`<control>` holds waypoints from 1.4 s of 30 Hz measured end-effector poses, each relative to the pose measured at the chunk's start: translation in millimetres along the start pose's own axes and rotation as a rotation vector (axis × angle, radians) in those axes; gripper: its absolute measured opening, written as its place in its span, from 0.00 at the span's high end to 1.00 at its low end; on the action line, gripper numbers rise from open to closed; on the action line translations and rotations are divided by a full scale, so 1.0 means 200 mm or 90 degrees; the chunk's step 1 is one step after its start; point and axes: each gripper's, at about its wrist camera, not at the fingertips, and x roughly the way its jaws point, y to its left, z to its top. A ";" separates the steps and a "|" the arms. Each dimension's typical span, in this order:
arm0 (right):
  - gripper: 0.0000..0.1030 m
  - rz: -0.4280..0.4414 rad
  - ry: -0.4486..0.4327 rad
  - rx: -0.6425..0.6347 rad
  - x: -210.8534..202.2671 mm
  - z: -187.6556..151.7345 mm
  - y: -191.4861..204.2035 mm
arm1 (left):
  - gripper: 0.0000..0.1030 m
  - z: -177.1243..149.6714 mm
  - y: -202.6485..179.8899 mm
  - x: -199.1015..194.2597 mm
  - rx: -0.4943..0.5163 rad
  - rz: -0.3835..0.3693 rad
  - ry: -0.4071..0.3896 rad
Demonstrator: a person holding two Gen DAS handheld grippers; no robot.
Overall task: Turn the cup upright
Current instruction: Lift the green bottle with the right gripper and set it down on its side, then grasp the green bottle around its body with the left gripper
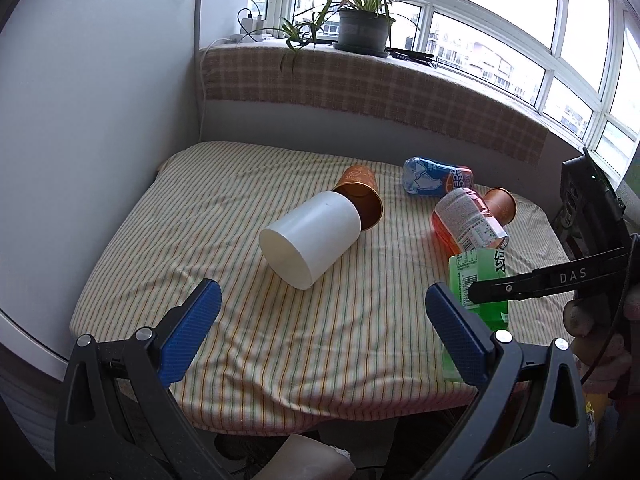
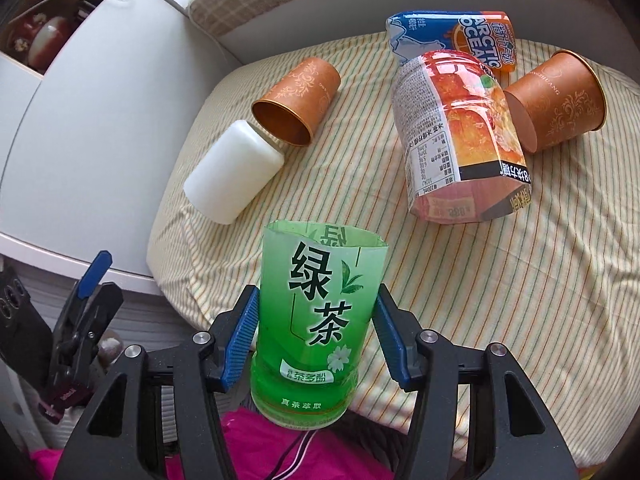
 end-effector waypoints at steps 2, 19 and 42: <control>0.46 0.000 0.003 0.006 0.05 0.00 -0.02 | 0.00 0.00 -0.02 0.03 0.002 -0.011 0.018; 0.37 0.011 -0.060 0.006 0.03 -0.11 -0.04 | 0.00 -0.01 -0.08 0.21 -0.009 -0.105 0.126; 0.31 -0.224 -0.350 0.024 -0.62 -0.81 -0.26 | 0.20 0.05 -0.34 0.70 -0.130 -0.302 0.367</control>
